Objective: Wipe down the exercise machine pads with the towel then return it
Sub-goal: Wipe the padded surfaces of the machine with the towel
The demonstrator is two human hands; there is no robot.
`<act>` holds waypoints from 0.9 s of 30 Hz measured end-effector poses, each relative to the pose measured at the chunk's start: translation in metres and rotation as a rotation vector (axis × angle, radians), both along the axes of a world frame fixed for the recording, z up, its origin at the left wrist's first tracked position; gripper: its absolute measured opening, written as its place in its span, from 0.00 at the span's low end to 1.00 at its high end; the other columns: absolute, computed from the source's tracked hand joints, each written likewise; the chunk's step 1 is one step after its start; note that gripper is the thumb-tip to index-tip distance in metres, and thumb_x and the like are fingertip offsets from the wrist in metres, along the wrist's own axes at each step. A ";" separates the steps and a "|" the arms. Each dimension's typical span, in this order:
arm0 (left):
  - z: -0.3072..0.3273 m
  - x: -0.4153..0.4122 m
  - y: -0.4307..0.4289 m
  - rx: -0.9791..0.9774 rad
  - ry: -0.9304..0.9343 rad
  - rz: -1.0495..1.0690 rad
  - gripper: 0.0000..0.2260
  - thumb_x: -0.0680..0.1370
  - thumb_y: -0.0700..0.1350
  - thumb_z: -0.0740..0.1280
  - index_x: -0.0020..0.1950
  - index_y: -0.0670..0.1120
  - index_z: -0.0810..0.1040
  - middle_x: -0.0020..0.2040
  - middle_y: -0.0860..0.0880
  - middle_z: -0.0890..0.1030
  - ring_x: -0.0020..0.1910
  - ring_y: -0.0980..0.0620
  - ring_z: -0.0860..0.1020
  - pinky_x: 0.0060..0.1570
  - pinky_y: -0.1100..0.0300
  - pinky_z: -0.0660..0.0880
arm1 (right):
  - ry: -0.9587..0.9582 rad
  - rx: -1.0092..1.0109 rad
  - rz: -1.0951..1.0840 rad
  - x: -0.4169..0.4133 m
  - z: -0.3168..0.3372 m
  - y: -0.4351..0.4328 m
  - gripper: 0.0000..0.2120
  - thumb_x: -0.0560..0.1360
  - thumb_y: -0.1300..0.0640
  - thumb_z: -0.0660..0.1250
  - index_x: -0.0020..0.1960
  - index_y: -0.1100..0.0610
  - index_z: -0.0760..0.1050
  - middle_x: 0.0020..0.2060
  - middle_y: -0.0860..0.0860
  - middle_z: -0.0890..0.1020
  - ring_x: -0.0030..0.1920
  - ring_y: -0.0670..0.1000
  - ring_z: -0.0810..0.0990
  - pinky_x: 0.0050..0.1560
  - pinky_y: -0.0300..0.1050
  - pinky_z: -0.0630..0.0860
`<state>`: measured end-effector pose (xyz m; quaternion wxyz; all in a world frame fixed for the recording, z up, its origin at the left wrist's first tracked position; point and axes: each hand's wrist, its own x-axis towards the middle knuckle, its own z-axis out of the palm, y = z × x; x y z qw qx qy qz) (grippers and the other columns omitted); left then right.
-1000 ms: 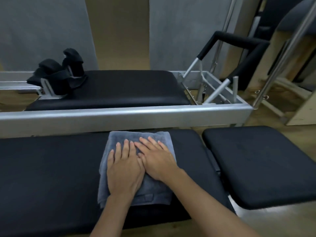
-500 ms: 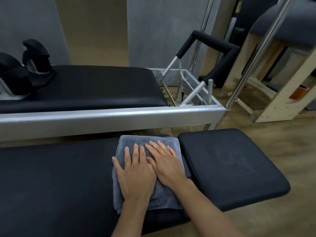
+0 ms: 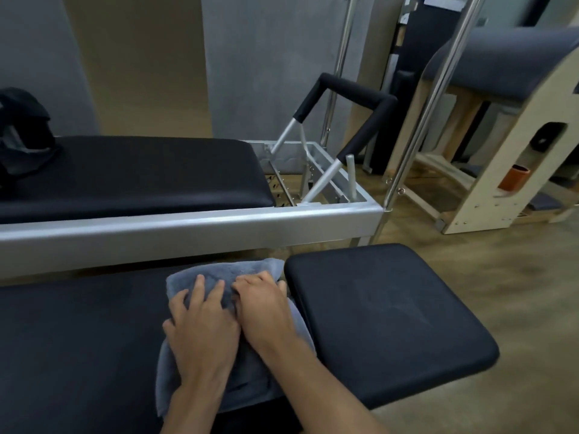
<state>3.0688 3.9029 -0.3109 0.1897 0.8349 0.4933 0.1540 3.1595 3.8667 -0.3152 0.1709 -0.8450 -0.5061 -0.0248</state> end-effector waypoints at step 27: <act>-0.021 0.279 -0.137 0.150 -0.029 -0.440 0.24 0.83 0.49 0.46 0.79 0.44 0.54 0.80 0.45 0.52 0.78 0.48 0.45 0.76 0.51 0.44 | 0.112 -0.104 -0.245 0.285 -0.017 -0.169 0.24 0.82 0.43 0.49 0.77 0.44 0.57 0.78 0.42 0.57 0.78 0.46 0.50 0.76 0.57 0.43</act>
